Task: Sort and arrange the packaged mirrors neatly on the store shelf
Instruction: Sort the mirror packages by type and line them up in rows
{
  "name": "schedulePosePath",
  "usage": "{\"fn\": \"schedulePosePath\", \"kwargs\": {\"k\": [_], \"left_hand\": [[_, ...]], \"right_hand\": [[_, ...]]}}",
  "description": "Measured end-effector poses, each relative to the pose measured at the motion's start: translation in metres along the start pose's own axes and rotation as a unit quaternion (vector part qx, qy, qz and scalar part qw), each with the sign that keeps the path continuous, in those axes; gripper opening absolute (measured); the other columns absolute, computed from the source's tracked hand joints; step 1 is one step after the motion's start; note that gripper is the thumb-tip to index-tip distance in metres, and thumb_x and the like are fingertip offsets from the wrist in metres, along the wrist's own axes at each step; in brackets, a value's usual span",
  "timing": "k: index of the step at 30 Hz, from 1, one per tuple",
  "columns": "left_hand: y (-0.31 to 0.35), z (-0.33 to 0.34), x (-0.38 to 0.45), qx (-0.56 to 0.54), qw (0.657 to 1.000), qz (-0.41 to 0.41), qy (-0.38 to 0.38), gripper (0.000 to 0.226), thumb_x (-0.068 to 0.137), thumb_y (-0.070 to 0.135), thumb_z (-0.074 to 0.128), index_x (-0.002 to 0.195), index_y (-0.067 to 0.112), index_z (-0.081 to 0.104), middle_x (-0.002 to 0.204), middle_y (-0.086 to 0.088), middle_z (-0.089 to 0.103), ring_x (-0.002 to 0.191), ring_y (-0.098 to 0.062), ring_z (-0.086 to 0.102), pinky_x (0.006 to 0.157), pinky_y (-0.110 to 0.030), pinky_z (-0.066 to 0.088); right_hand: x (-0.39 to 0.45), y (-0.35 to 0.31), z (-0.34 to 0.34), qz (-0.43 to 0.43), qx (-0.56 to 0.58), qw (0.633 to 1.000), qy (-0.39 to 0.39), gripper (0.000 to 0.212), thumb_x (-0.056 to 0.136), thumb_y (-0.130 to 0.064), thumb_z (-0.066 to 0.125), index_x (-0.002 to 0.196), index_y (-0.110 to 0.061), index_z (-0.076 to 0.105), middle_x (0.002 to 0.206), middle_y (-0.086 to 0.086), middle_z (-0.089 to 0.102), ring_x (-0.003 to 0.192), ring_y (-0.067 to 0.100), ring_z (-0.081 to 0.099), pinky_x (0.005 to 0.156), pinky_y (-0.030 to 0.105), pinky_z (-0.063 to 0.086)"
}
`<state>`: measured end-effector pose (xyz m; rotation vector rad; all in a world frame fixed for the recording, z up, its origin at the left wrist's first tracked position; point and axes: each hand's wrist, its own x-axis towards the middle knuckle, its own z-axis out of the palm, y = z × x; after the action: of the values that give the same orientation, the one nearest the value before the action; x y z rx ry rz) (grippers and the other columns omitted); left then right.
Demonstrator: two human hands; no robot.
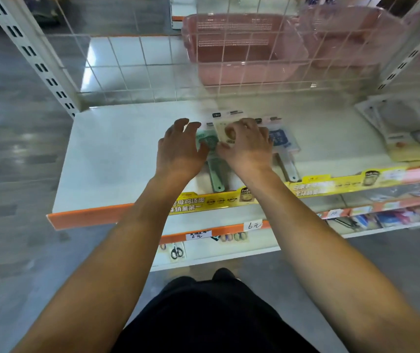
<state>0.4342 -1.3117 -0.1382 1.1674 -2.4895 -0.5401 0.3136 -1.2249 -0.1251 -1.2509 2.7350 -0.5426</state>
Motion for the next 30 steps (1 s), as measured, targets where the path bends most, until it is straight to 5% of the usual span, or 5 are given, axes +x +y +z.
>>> {"fn": "schedulePosePath", "kwargs": {"k": [19,30], "left_hand": [[0.025,0.022,-0.009,0.004,0.999,-0.040,0.021,0.043,0.088,0.029,0.055,0.131,0.020,0.053,0.144,-0.003,0.044,0.128,-0.027,0.046,0.100,-0.041,0.040],[0.049,0.036,-0.022,0.019,0.997,-0.063,0.030,0.045,0.084,0.026,0.057,0.127,0.014,0.054,0.134,-0.009,0.050,0.119,-0.033,0.051,0.095,-0.043,0.044]], "right_hand": [[0.007,0.033,0.010,-0.023,-0.023,0.998,-0.062,0.053,0.086,-0.057,0.058,0.125,-0.022,0.056,0.134,0.006,0.045,0.123,0.039,0.039,0.100,0.045,0.034],[0.003,0.083,0.002,-0.080,-0.011,0.997,-0.004,0.057,0.083,-0.057,0.059,0.130,-0.024,0.056,0.137,0.004,0.047,0.124,0.039,0.042,0.099,0.046,0.039]]}}
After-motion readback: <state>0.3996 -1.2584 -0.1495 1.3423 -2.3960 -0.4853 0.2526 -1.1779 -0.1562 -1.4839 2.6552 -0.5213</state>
